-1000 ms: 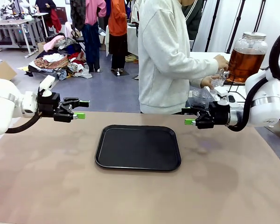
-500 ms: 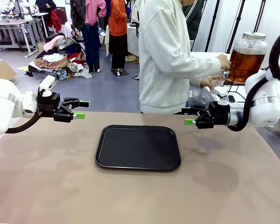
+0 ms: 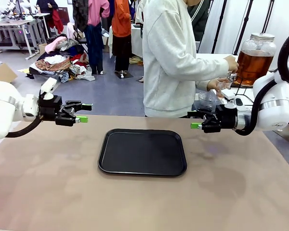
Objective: Pour the drink into the iced cup.
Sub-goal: Open the gripper to release the iced cup you were holding.
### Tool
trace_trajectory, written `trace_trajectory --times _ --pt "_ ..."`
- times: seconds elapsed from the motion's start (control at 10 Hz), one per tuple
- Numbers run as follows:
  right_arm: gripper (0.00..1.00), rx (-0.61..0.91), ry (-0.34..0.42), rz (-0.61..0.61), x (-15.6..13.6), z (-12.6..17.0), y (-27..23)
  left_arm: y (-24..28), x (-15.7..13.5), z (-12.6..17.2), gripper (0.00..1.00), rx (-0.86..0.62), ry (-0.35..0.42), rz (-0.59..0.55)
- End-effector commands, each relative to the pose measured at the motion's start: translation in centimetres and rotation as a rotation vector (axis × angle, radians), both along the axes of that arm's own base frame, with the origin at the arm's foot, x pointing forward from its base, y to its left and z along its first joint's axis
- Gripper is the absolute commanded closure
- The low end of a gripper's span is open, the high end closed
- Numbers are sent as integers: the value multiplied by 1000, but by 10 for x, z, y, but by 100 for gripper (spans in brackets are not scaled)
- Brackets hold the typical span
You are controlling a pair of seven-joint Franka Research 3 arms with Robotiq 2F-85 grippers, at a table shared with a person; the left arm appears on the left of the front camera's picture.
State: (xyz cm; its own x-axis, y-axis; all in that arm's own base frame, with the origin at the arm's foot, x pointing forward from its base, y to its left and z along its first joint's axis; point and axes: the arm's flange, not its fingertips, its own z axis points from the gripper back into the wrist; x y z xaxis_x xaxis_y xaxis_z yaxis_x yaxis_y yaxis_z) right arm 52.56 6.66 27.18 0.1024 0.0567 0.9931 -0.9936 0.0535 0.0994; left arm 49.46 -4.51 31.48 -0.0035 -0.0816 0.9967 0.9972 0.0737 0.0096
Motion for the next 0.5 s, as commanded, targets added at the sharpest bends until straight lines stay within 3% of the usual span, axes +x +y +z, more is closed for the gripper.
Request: trace_trajectory --times 0.0,0.4 --pt "0 5 -3 3 1 2 0 0 0 1 0 -1 -2 0" --pt "0 5 -3 3 1 2 0 0 0 1 0 -1 -2 0"
